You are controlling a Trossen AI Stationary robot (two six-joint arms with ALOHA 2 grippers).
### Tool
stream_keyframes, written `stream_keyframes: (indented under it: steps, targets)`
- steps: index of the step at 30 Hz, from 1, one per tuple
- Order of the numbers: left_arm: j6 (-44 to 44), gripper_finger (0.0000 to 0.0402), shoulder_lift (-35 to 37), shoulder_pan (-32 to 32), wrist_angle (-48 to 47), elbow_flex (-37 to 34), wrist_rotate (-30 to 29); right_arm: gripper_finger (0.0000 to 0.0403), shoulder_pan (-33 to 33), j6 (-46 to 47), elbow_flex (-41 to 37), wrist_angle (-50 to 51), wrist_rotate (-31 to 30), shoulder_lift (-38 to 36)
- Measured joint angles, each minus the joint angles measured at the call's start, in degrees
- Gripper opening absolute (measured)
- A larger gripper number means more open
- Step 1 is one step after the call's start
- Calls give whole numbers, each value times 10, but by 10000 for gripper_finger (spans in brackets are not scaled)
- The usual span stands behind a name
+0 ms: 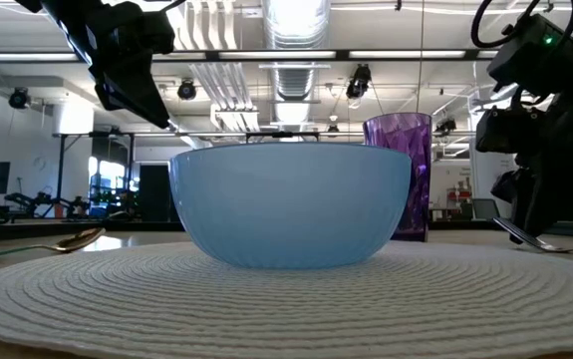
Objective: Pick & Place Utensil
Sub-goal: Put the pink fork in the blue bowl
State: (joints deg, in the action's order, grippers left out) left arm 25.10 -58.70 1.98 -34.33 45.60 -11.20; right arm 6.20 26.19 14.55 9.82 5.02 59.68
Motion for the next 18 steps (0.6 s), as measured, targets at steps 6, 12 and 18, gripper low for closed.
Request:
stream_keyframes:
  steps: [6, 12, 18]
  targets:
    - [0, 81, 0, 0, 0, 0, 0, 150, 0, 40, 0, -3, 0, 0]
    - [0, 81, 0, 0, 0, 0, 0, 150, 0, 78, 0, -4, -3, 0]
    - [0, 81, 0, 0, 0, 0, 0, 128, 0, 84, 0, -4, -2, 0]
